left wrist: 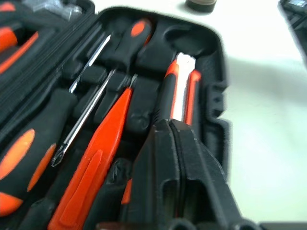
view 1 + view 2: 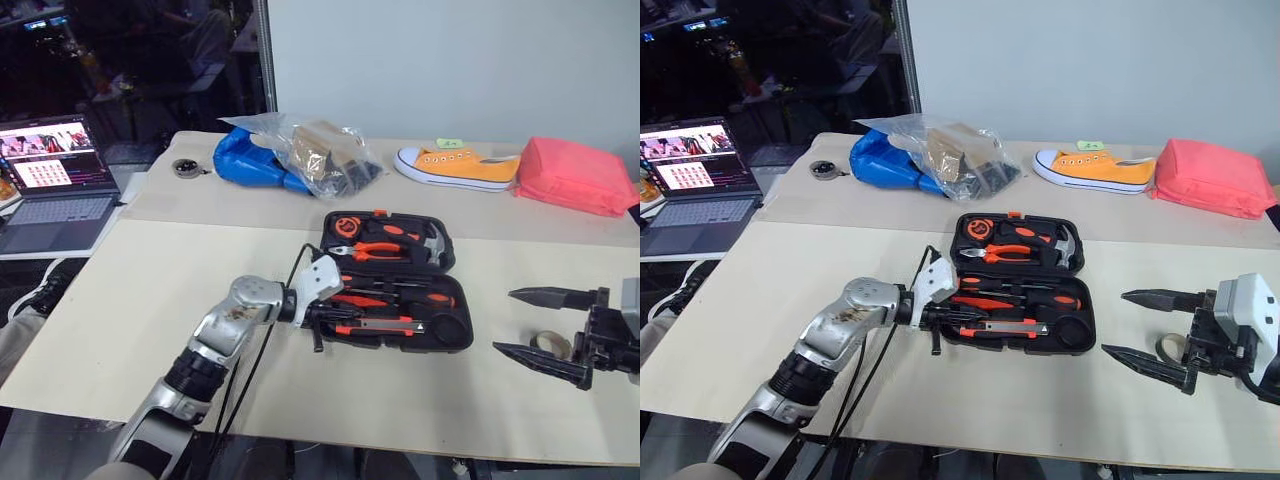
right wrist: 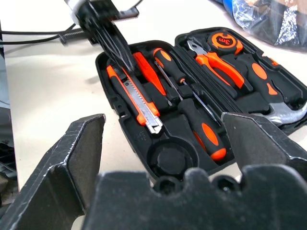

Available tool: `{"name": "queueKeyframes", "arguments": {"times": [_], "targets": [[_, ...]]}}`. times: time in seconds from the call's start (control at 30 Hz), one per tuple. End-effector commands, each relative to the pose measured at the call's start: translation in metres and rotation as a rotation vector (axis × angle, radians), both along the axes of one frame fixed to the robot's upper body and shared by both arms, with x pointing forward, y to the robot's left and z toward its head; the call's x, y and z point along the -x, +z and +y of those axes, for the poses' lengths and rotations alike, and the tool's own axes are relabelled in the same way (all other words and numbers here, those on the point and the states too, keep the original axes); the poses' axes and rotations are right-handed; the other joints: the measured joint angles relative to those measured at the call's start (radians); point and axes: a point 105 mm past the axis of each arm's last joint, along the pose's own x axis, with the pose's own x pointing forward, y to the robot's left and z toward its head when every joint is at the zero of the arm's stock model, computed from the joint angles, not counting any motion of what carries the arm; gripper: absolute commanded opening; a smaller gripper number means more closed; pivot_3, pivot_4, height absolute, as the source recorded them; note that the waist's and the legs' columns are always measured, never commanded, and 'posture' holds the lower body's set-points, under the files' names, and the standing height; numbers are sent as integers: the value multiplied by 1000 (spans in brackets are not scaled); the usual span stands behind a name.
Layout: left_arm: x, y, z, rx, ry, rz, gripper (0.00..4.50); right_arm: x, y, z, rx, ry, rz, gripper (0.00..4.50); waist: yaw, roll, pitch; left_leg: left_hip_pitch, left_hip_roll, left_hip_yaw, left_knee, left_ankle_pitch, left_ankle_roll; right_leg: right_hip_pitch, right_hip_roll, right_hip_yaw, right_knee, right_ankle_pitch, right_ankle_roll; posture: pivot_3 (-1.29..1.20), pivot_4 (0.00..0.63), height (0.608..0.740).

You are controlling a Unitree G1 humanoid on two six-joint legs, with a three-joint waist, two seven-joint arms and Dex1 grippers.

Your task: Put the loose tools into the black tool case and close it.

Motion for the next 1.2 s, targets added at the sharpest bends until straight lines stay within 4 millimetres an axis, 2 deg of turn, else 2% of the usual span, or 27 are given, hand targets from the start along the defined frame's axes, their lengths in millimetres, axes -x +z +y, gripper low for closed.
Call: {"name": "queueKeyframes", "arguments": {"times": [0.03,0.13,0.2,0.33,0.43,0.57,0.67,0.77,0.83,0.87,0.93,1.03,1.07,1.1,1.2], "targets": [[4,-35,8,-127,29,73,26,2,8,5,12,34,-15,4500,0,1,-1,1,0,0,0,0,0,1,0,0,0,0,0,0,150,740],[10,-43,11,-126,47,162,26,2,7,5,9,35,-10,4500,-1,0,-1,4,0,0,0,0,0,4,0,0,0,-1,2,0,150,740],[12,-38,10,-65,67,236,26,4,6,7,-1,37,1,4500,-4,1,-1,6,1,0,0,0,0,5,0,0,0,-3,5,0,150,740],[11,-39,13,-62,102,270,26,3,3,6,0,43,18,4500,-6,2,-2,6,1,0,-1,0,0,5,1,0,0,-3,4,0,150,740],[11,-36,11,-59,88,225,26,-1,7,6,0,44,11,4500,-7,3,-3,6,1,0,-1,0,0,5,1,1,0,-3,4,0,150,740],[8,8,7,116,70,53,26,-8,11,-1,-6,-44,-16,4500,-6,2,-3,5,1,1,-1,0,0,4,0,1,0,-2,3,0,150,740],[8,49,16,233,86,-77,26,-14,6,-15,42,-191,-40,4500,-2,3,-3,1,1,0,-1,0,0,0,0,1,0,0,-1,0,150,740],[25,77,27,304,18,-62,770,-9,-7,-27,121,-277,30,4500,1,4,-3,-2,1,0,-1,0,0,-2,0,0,0,1,-2,0,150,740],[37,92,30,334,-23,-59,1628,-5,-13,-32,157,-310,89,4500,0,4,-3,-2,1,0,-2,0,0,-2,-1,0,-1,0,-1,0,150,740],[42,97,30,335,-42,-64,1907,-4,-16,-35,187,-332,121,4500,-1,4,-3,-2,0,0,-2,0,0,-2,-1,0,-1,0,-1,0,150,740],[56,106,31,332,-89,-75,2776,-3,-23,-49,284,-406,184,4500,-2,3,-3,-1,0,1,-1,0,0,-1,-2,1,-1,0,-1,0,150,740],[71,117,32,316,-133,-84,3881,-9,-25,-58,310,-483,275,3738,-10,2,-2,0,0,1,-1,0,0,0,-2,1,-1,-2,4,0,150,740],[75,118,31,306,-148,-81,4275,-11,-26,-61,325,-509,289,3357,-10,1,-2,1,1,2,-1,0,0,0,-1,2,-1,-2,4,0,150,740],[78,118,30,293,-160,-86,4498,-14,-30,-65,342,-545,311,3074,-9,1,-1,1,1,1,0,0,0,1,0,1,-1,-3,4,0,150,740],[84,120,27,272,-186,-107,4498,-20,-41,-75,382,-614,373,3074,-6,1,-1,3,2,1,-1,0,0,1,2,1,-1,-2,4,0,150,740]]}}
